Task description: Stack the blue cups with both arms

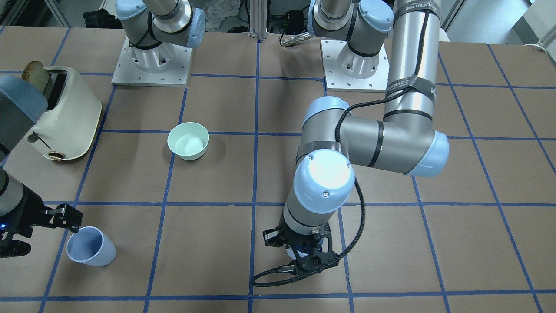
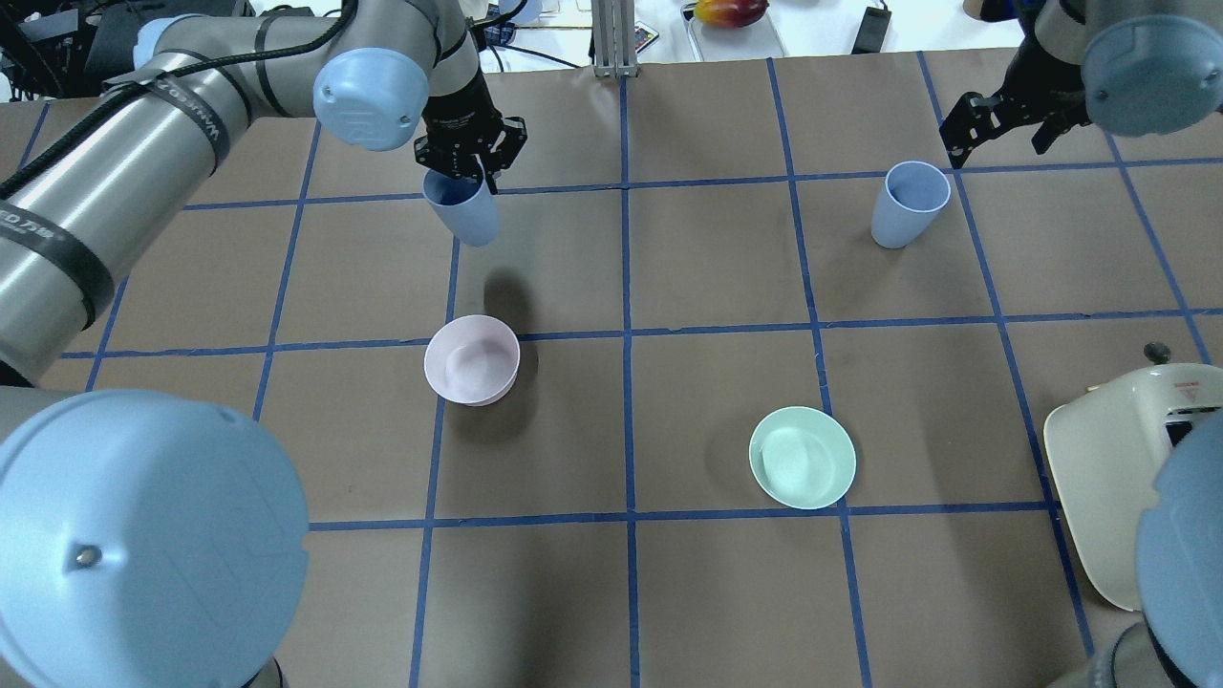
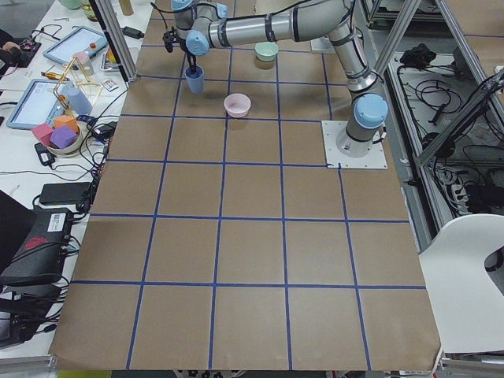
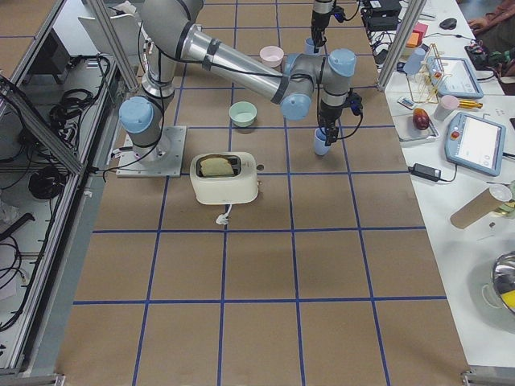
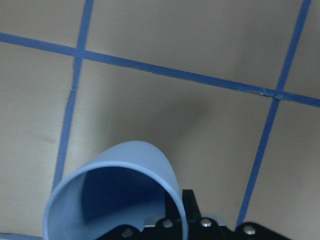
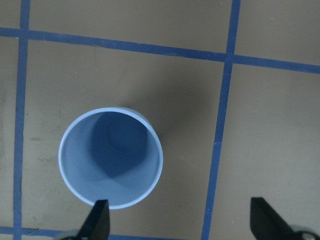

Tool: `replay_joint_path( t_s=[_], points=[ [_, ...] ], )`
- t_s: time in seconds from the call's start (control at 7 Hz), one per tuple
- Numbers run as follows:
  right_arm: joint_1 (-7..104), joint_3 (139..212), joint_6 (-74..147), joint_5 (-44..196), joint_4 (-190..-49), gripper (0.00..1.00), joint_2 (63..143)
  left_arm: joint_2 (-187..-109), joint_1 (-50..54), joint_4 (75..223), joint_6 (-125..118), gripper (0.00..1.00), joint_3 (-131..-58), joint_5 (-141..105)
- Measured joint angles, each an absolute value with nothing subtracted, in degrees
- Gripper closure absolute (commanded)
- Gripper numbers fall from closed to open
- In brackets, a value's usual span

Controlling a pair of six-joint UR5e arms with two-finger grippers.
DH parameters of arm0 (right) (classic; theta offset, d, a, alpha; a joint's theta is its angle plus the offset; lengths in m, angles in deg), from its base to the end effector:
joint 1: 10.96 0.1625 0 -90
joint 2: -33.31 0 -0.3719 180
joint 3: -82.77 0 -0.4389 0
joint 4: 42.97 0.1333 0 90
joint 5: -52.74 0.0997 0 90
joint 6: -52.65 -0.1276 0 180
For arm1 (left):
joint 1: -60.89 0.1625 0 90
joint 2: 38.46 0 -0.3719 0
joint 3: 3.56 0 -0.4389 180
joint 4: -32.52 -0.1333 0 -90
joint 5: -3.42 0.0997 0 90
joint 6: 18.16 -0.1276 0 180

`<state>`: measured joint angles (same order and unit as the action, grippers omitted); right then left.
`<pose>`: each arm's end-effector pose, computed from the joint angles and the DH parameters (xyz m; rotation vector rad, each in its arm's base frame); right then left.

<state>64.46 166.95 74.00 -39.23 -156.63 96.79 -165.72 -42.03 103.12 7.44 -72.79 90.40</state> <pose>-0.0471 -0.6932 0.2179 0.1812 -3.0871 0.0596 -0.3046 -0.7017 0.2117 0.3375 -3.0562 0.0470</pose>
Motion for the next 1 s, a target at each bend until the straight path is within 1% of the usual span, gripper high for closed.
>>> replay_joint_path(
  t_s=[0.29, 0.71, 0.86, 1.0],
  points=[
    [64.5, 164.9, 73.1, -39.2, -156.7, 0.00, 93.7, -167.9, -45.9, 101.0, 9.6, 1.00, -72.4, 90.5],
    [64.5, 164.5, 71.0, -36.8, -156.7, 0.00, 90.9, -169.6, -49.2, 99.1, 9.9, 1.00, -72.4, 90.4],
    [64.5, 164.5, 70.6, -35.9, -156.7, 0.26, 90.0, -169.9, -49.6, 98.9, 9.9, 1.00, -72.5, 90.4],
    [64.5, 164.4, 70.5, -35.4, -156.6, 0.61, 89.4, -170.2, -49.8, 98.8, 9.9, 0.01, -72.5, 90.3]
  ],
)
